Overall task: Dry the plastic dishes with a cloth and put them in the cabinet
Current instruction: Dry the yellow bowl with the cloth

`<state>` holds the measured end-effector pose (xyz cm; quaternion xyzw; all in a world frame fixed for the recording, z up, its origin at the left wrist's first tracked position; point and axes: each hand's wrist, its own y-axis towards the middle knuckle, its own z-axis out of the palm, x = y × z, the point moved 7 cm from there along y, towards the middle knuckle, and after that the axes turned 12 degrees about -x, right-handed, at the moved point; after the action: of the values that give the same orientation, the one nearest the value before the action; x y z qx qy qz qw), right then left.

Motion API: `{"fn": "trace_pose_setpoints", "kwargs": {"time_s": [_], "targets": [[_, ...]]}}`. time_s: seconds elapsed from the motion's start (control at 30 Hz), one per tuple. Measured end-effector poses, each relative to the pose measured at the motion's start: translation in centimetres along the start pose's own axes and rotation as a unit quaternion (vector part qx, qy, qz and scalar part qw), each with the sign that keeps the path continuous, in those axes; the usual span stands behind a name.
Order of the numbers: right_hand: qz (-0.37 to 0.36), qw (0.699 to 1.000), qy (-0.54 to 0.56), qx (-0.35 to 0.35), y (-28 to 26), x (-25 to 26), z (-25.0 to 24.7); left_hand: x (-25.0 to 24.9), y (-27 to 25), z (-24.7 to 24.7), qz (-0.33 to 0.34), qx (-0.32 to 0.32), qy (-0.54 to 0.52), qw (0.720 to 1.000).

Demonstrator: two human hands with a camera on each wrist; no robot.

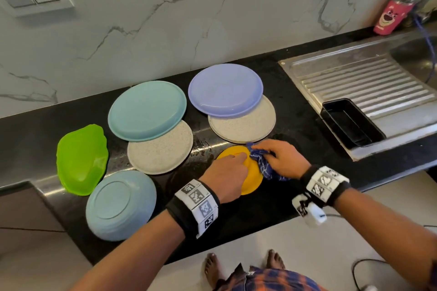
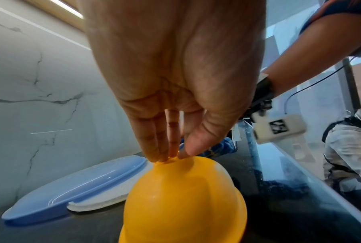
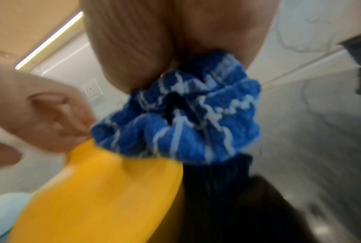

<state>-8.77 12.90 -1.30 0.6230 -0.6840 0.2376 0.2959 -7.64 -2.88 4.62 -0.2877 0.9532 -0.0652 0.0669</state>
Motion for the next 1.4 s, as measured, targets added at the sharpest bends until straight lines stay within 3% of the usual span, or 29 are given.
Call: {"fn": "trace_pose_setpoints", "kwargs": {"time_s": [0.17, 0.4, 0.47, 0.6, 0.7, 0.8, 0.97, 1.1, 1.23, 1.4], "targets": [[-0.024, 0.975, -0.11, 0.193, 5.5, 3.5, 0.3, -0.7, 0.0, -0.4, -0.029, -0.024, -0.03, 0.999], [-0.106, 0.914, -0.198, 0.338, 9.1, 9.4, 4.8, -1.1, -0.2, 1.3, -0.022, -0.014, -0.065, 0.998], [-0.131, 0.887, -0.215, 0.388, 9.0, 11.6, 6.6, -0.9, -0.4, 1.1, -0.027, -0.018, -0.059, 0.998], [-0.195, 0.799, -0.276, 0.498, 6.7, 14.8, 10.5, -0.7, -0.6, 0.6, -0.043, -0.025, -0.062, 0.997], [-0.245, 0.749, -0.325, 0.524, 5.5, 15.4, 11.9, -0.7, -0.6, 0.7, -0.045, -0.027, -0.07, 0.996], [-0.246, 0.778, -0.299, 0.495, 5.9, 15.4, 10.9, -0.7, -0.6, 1.0, -0.04, -0.029, -0.06, 0.997], [-0.136, 0.899, -0.179, 0.377, 8.1, 11.0, 7.0, -0.6, -0.6, 0.8, -0.051, -0.028, -0.06, 0.996], [-0.051, 0.961, -0.103, 0.251, 7.4, 6.1, 4.0, -0.9, -0.6, 0.8, -0.044, -0.014, -0.038, 0.998], [0.0, 0.992, -0.07, 0.104, 4.3, 3.3, 2.0, -0.7, -0.5, 0.9, -0.052, 0.016, -0.031, 0.998], [0.085, 0.995, -0.049, -0.026, -1.0, 2.2, 1.3, -0.3, -0.3, 0.6, -0.061, 0.031, -0.043, 0.997]]}}
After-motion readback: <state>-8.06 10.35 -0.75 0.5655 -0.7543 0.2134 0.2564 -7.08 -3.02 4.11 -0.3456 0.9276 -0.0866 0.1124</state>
